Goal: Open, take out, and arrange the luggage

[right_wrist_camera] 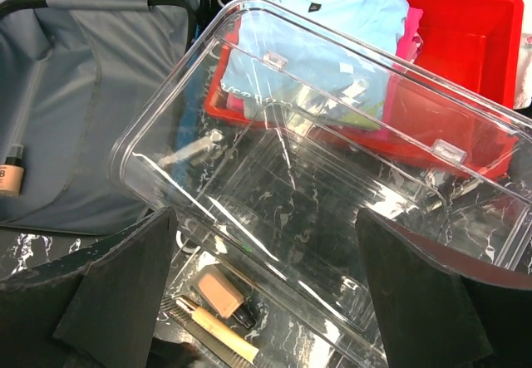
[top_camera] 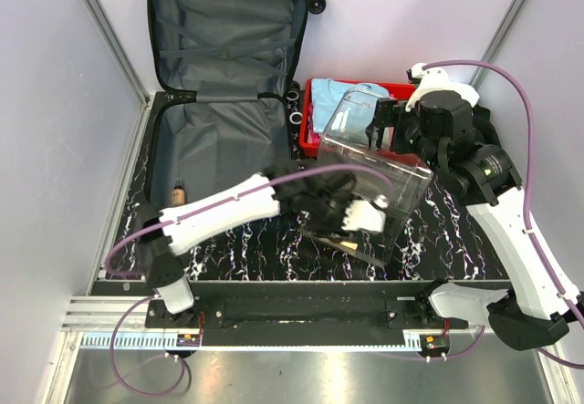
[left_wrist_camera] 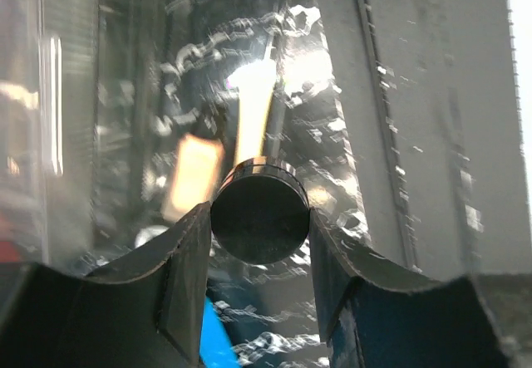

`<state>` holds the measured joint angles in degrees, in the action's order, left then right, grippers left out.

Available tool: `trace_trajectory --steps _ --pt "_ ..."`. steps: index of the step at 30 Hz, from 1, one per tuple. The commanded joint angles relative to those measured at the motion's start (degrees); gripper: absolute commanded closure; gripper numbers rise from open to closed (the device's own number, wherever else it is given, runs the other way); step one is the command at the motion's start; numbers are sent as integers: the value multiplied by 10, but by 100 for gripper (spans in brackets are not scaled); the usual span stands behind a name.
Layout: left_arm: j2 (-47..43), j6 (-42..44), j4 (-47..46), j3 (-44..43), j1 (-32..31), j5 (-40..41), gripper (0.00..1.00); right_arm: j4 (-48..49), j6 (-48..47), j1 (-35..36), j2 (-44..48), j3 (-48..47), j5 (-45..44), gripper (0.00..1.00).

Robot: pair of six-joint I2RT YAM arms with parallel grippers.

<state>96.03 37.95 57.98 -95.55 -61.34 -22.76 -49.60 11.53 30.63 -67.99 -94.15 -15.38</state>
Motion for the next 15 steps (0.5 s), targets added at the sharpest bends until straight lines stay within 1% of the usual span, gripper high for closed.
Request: trace_trajectory --steps 1,3,6,10,12,15 --pt "55 16 -88 -64 -54 113 100 9 14 0 10 -19 7 6" --pt "77 11 -122 -69 -59 116 100 10 16 0 14 -14 9 6" --pt "94 7 -175 -53 -61 146 100 10 16 0 25 -7 5 6" --pt "131 21 -214 -44 -83 226 100 14 13 0 29 0 -2 6" --pt "144 21 -234 -43 -89 241 100 15 12 0 29 0 -1 6" --pt "159 17 -239 -56 -91 230 100 15 14 0 27 5 4 6"
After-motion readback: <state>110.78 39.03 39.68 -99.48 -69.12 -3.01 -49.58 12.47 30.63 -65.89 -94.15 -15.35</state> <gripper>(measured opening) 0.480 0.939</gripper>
